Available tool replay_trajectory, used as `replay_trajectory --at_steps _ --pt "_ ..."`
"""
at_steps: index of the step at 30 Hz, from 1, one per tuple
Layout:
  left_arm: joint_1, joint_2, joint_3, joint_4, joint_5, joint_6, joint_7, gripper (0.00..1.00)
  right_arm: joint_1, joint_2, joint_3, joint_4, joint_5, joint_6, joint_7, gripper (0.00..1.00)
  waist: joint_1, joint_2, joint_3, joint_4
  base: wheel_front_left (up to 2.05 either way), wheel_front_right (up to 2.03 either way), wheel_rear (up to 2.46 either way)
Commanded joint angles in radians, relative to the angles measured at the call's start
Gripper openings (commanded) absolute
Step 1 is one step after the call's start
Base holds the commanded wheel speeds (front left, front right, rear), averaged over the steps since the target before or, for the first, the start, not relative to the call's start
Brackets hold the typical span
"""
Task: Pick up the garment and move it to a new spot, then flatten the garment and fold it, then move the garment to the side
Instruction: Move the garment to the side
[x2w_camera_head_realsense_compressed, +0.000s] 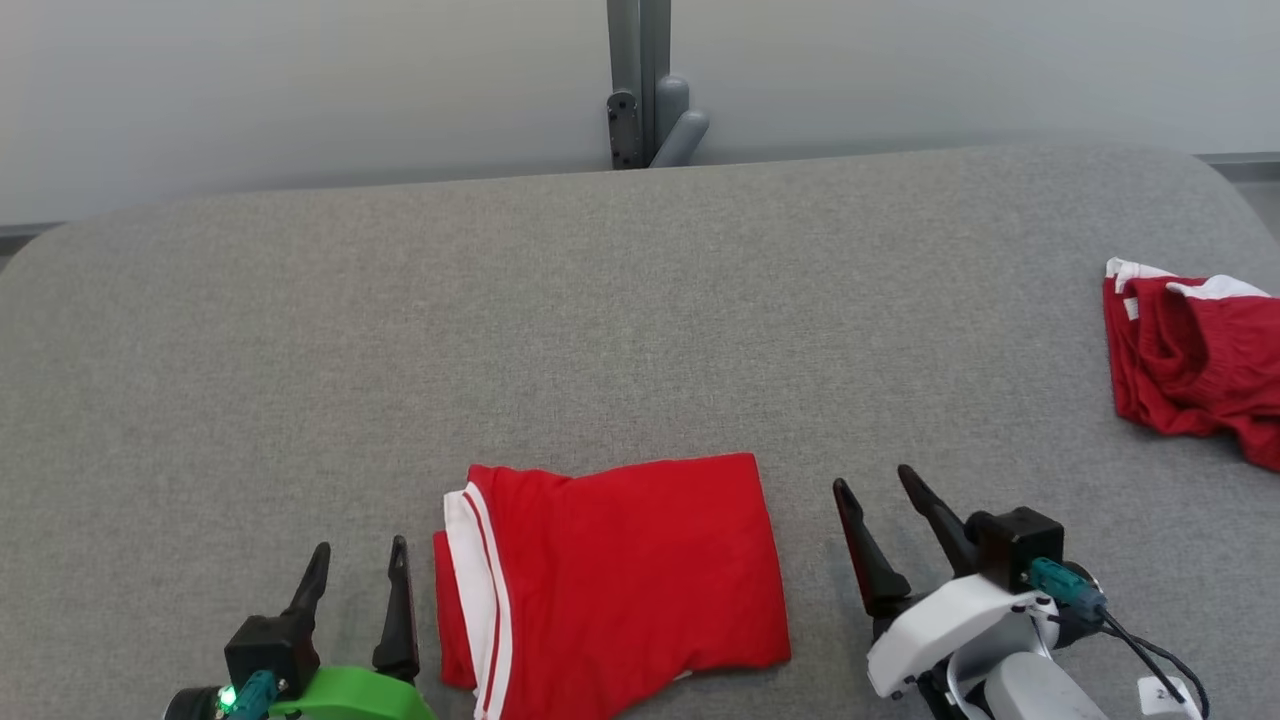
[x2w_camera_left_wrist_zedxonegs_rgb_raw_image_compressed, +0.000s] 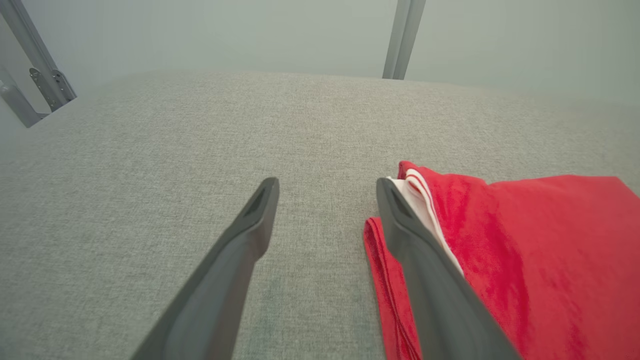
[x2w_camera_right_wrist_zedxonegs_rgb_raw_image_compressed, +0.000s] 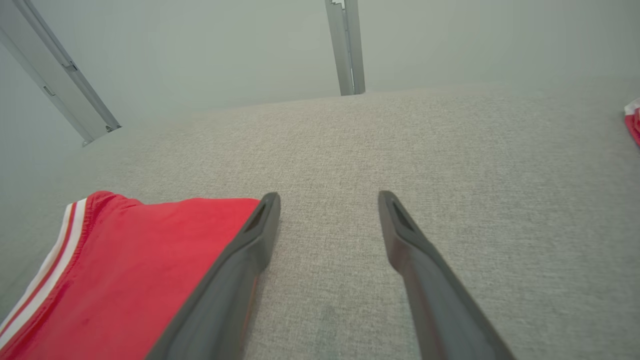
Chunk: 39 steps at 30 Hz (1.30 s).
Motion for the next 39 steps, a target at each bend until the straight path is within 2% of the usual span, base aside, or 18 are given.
replay_trajectory --at_steps 1,8,14,15,16,17,19,22,23,32,36,39 --pt "-0.018 0.005 -0.012 0.004 -0.003 -0.001 0.001 1.0 -0.022 0.0 0.019 0.02 0.016 0.0 -0.002 1.0 0.0 0.0 0.049 0.039 0.0 0.0 0.0" --pt "-0.064 0.005 -0.085 0.018 -0.021 0.008 0.001 1.0 -0.124 0.008 0.158 0.158 0.12 0.0 -0.003 1.0 0.0 0.0 0.117 0.134 0.0 0.0 0.0" --pt "-0.073 0.004 -0.098 0.012 -0.016 0.013 0.001 1.0 -0.188 0.006 0.186 0.325 0.148 -0.001 0.0 1.0 0.0 0.0 0.135 0.192 0.0 0.0 0.0" --pt "-0.072 0.004 -0.095 0.011 -0.015 0.013 0.001 1.0 -0.195 0.008 0.189 0.343 0.153 -0.001 0.001 0.26 0.0 0.0 0.136 0.194 0.0 0.0 0.0" --pt "-0.072 0.004 -0.095 0.011 -0.015 0.013 0.001 1.0 -0.195 0.008 0.189 0.343 0.153 -0.001 0.001 0.26 0.0 0.0 0.136 0.194 0.0 0.0 0.0" --pt "-0.071 0.004 -0.091 0.01 -0.014 0.012 0.001 1.0 -0.2 0.01 0.193 0.351 0.161 -0.001 0.001 0.0 0.0 0.0 0.137 0.194 0.0 0.0 0.0" --pt "-0.065 0.004 -0.083 0.007 -0.01 0.017 0.001 1.0 -0.212 0.007 0.185 0.336 0.16 -0.001 0.001 0.0 0.0 0.0 0.135 0.181 0.0 0.0 0.0" --pt "-0.053 0.004 -0.062 0.006 -0.002 0.012 0.001 1.0 -0.226 0.0 0.152 0.294 0.146 -0.001 -0.001 0.0 0.0 0.0 0.127 0.124 0.0 0.0 0.0" --pt "-0.044 0.004 -0.048 0.007 0.005 0.01 0.001 1.0 -0.225 0.002 0.128 0.27 0.149 -0.001 -0.003 0.0 0.0 0.0 0.12 0.062 0.0 0.0 0.0" --pt "-0.098 0.004 -0.015 0.002 0.056 -0.019 0.001 1.0 -0.195 0.006 0.063 0.215 0.142 -0.001 -0.003 0.0 0.0 0.0 0.127 -0.287 0.0 0.0 0.0" --pt "-0.128 0.005 -0.013 0.006 0.076 -0.03 0.001 1.0 -0.178 0.008 0.046 0.202 0.142 -0.001 -0.003 0.0 0.0 0.0 0.141 -0.404 0.0 0.0 0.0" --pt "-0.145 0.005 -0.02 0.009 0.084 -0.038 0.001 1.0 -0.172 0.011 0.038 0.189 0.147 -0.001 -0.003 0.0 0.0 0.0 0.154 -0.464 0.0 0.0 0.0"
